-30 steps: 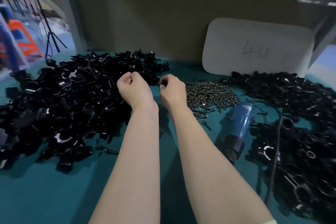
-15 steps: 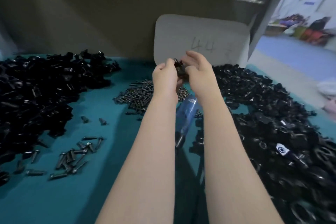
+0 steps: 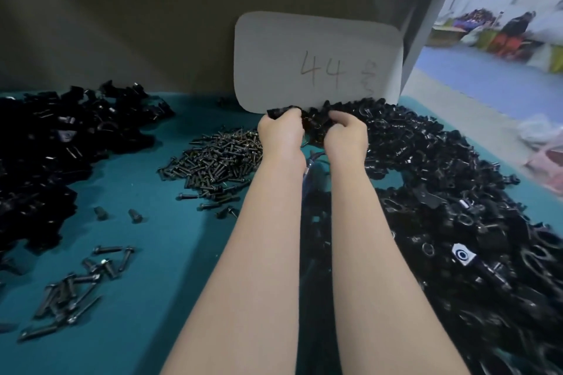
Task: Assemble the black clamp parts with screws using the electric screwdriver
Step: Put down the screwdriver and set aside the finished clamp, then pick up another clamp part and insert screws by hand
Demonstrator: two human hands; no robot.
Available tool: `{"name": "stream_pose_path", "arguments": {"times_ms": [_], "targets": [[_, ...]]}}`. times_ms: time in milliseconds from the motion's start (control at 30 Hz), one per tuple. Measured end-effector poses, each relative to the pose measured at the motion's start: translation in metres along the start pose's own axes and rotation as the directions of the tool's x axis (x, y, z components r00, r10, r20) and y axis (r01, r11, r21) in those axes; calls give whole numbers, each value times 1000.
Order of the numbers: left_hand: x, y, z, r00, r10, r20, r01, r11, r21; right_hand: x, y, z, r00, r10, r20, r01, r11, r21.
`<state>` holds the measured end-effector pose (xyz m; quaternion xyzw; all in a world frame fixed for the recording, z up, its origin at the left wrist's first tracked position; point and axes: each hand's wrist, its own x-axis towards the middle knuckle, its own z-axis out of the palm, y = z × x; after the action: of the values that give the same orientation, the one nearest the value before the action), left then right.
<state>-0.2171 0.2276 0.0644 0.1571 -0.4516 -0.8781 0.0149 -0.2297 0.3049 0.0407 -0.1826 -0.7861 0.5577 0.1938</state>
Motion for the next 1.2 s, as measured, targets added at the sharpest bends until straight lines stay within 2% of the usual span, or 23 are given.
{"name": "stream_pose_path", "arguments": {"times_ms": [33,100,200,400,533,667,800,900,967,1067,1133,1200], "targets": [[1,0,0,1000,-20,9,21,999,-47,4,4,1,997,63,-34,-68,982,-176],[1,1,1,996,-74,44,79,990,-114,9,9,6,985,174,3,-157,896,-414],[2,1,2,990,-127,65,134,983,-126,17,14,15,970,233,69,-158,820,-550],[6,-4,-1,978,-177,110,187,978,-88,24,28,24,950,310,45,-207,729,-652],[1,-5,0,980,-166,110,184,966,-181,26,30,23,962,273,14,-206,757,-620],[-2,-6,1,977,-175,121,196,961,-196,26,31,25,970,242,-18,-206,782,-588],[0,-6,-1,969,-199,145,229,944,-238,26,27,23,977,169,-127,-209,857,-470],[1,-7,-5,972,-199,124,218,961,-168,22,15,17,974,87,-209,-160,918,-363],[-1,-5,-10,984,-156,87,165,980,-111,16,4,11,973,49,-226,-97,974,-205],[-9,1,-24,994,-79,74,88,988,-130,-7,-11,0,988,36,-147,-10,984,179],[-19,7,-39,997,0,77,13,985,-171,-31,-18,-7,999,26,-24,-15,921,390],[-30,12,-58,994,84,71,-74,988,-134,-56,-22,-13,991,-18,136,-59,837,544]]}}
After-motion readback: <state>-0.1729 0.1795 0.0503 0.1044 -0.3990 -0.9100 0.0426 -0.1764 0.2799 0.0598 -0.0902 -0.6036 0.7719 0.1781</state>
